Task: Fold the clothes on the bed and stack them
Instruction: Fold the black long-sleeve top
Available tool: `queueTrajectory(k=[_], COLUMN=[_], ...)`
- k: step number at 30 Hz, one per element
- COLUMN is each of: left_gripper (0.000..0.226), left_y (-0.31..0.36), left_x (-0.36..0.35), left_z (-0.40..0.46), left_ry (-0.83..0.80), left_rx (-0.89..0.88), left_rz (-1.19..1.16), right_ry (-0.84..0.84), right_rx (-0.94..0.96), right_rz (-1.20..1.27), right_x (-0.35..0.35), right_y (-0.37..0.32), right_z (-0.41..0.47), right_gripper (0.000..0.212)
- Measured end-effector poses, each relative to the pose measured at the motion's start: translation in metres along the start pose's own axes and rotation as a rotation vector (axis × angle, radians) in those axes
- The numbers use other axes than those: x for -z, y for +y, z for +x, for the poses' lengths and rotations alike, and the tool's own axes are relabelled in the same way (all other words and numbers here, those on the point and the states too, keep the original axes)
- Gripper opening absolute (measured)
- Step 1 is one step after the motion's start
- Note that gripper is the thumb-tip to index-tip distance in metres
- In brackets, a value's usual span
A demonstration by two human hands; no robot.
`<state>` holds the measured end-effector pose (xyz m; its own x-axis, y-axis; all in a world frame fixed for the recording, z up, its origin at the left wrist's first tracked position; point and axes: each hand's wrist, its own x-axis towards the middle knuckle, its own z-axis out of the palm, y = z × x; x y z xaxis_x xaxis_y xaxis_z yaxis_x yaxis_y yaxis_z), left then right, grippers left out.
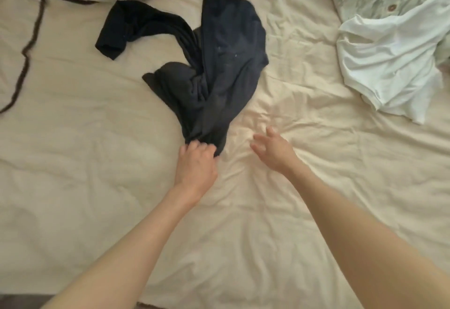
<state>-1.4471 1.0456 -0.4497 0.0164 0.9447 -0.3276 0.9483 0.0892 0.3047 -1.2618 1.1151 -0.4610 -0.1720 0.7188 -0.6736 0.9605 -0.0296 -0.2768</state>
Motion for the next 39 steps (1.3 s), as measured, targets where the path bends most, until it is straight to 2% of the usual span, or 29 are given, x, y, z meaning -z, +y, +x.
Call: queueTrajectory(k=[3,5,7,9,11,13,15,18,20,23,25,27,29,31,34,36,37,39], left_gripper=[0.023,0.023,0.024,0.021,0.01,0.015,0.017,0.013,0.018,0.027,0.032,0.037,0.038,0.044,0.064,0.074,0.072,0.048], left_y=[0.015,0.025,0.034,0.042,0.052,0.06,0.068,0.081,0.09,0.096,0.098,0.097,0.094,0.089,0.079,0.067,0.062,0.057], left_x=[-0.007,-0.008,-0.007,-0.002,-0.001,-0.009,-0.022,-0.042,-0.053,-0.072,-0.076,-0.077,-0.073,-0.068,-0.063,-0.063,-0.062,-0.061], left_z=[-0.067,-0.108,-0.144,-0.175,-0.201,-0.219,-0.234,-0.257,-0.274,-0.299,-0.311,-0.316,-0.312,-0.297,-0.254,-0.219,-0.204,-0.186], left_ry=[-0.08,-0.125,-0.147,-0.157,-0.099,-0.005,0.033,-0.04,-0.21,-0.448,-0.513,-0.51,-0.381,-0.166,-0.007,-0.042,-0.093,-0.204], left_rx=[-0.017,-0.045,-0.06,-0.074,-0.093,-0.118,-0.101,-0.039,0.01,0.053,0.078,0.098,0.135,0.172,0.145,0.149,0.169,0.213], left_rz=[-0.015,-0.028,-0.034,-0.032,-0.031,-0.029,-0.025,0.032,0.125,0.217,0.204,0.123,0.015,-0.048,0.081,0.162,0.191,0.213], right_ry=[0.098,-0.031,-0.188,-0.237,-0.193,-0.147,-0.109,-0.055,-0.006,0.098,0.154,0.214,0.269,0.33,0.373,0.317,0.28,0.239], right_rx=[-0.129,-0.24,-0.298,-0.346,-0.398,-0.416,-0.435,-0.545,-0.607,-0.716,-0.806,-0.813,-0.675,-0.395,0.059,0.191,0.207,0.173], right_rz=[0.609,0.985,1.158,1.216,1.234,1.22,1.191,1.255,1.274,1.187,1.116,0.933,0.666,0.422,-0.015,-0.225,-0.28,-0.251], right_x=[-0.006,-0.023,-0.038,-0.05,-0.06,-0.069,-0.079,-0.093,-0.096,-0.099,-0.099,-0.099,-0.097,-0.095,-0.099,-0.101,-0.102,-0.1], right_y=[-0.021,-0.035,-0.042,-0.041,-0.035,-0.021,0.001,0.047,0.08,0.131,0.156,0.164,0.151,0.125,0.076,0.048,0.039,0.034], right_z=[-0.047,-0.082,-0.106,-0.119,-0.13,-0.144,-0.16,-0.193,-0.218,-0.249,-0.264,-0.267,-0.264,-0.255,-0.229,-0.206,-0.195,-0.18], right_gripper=[0.041,0.037,0.038,0.03,0.017,0.005,0.004,0.008,0.011,0.011,0.013,0.022,0.03,0.04,0.058,0.065,0.062,0.041])
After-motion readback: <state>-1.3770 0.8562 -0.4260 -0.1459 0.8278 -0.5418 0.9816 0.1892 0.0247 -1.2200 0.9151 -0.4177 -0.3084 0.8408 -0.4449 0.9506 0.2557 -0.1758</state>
